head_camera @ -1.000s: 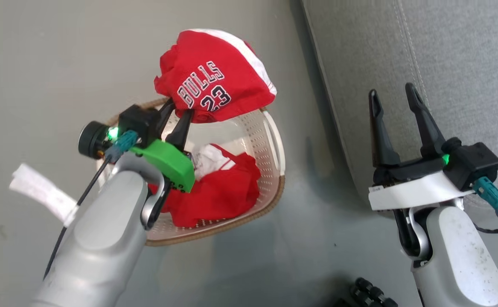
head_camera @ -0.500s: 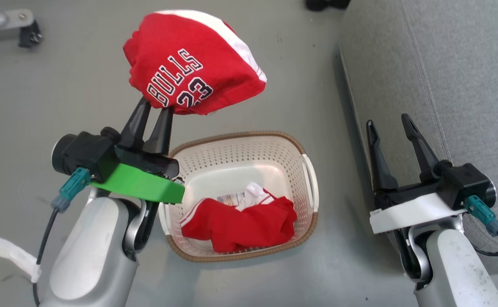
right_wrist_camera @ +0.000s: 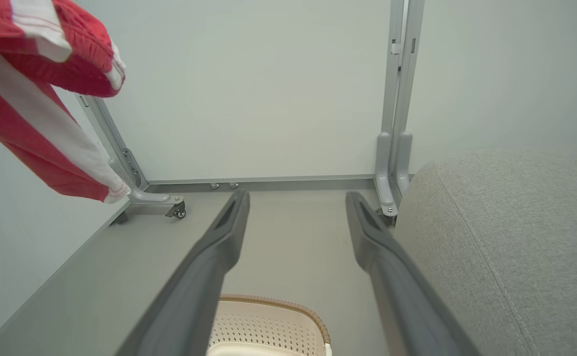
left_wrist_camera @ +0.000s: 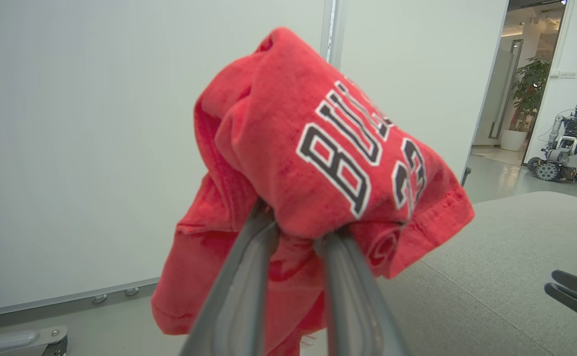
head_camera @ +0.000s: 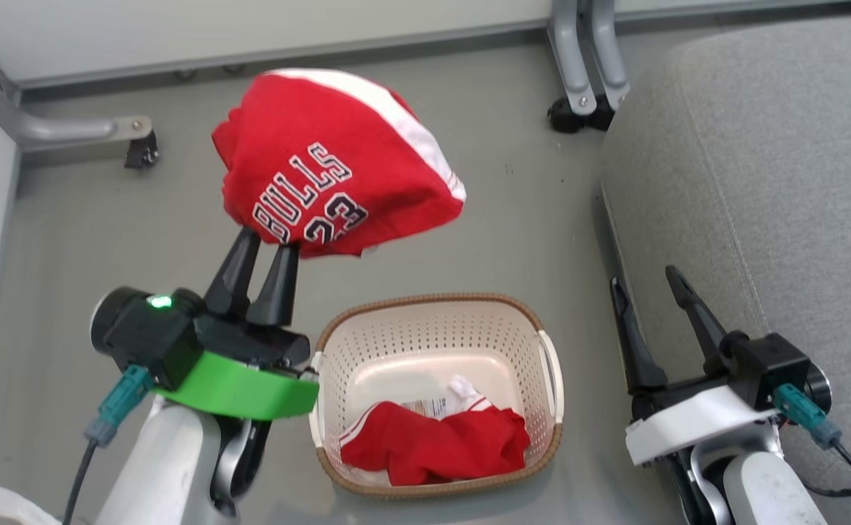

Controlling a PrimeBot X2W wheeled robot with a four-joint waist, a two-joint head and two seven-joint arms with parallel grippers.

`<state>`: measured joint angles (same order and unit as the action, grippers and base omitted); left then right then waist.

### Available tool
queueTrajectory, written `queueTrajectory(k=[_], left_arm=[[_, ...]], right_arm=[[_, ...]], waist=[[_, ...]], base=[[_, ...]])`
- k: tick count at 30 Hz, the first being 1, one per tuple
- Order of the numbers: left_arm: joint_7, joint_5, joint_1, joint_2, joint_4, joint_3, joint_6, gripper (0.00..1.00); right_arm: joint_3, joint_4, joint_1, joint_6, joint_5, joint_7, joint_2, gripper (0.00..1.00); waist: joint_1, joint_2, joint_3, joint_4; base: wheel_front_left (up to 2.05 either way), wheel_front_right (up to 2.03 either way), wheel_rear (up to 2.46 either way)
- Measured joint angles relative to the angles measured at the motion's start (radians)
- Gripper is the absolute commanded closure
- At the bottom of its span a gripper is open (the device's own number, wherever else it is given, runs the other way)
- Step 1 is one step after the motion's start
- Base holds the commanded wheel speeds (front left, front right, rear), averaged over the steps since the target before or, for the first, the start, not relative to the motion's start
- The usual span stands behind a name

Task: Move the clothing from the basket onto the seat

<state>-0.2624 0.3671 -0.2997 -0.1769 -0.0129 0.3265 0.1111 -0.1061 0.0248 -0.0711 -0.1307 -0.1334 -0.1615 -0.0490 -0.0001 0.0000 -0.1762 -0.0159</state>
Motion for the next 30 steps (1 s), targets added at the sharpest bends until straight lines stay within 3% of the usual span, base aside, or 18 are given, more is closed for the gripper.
queueTrajectory(k=[16, 30], left_arm=[[0.052, 0.019, 0.169, -0.009, 0.067, 0.044, -0.028, 1.0], [0.068, 0.039, 0.183, -0.017, 0.085, 0.053, -0.038, 1.0]], right_arm=[[-0.012, -0.058, 0.135, 0.0, -0.026, 0.059, 0.0, 0.0], [-0.016, -0.068, 0.147, 0.0, -0.032, 0.072, 0.0, 0.0]], waist=[[0.0, 0.0, 0.16, 0.024], [0.0, 0.0, 0.181, 0.032]], base=[[0.0, 0.0, 0.0], [0.0, 0.0, 0.0]])
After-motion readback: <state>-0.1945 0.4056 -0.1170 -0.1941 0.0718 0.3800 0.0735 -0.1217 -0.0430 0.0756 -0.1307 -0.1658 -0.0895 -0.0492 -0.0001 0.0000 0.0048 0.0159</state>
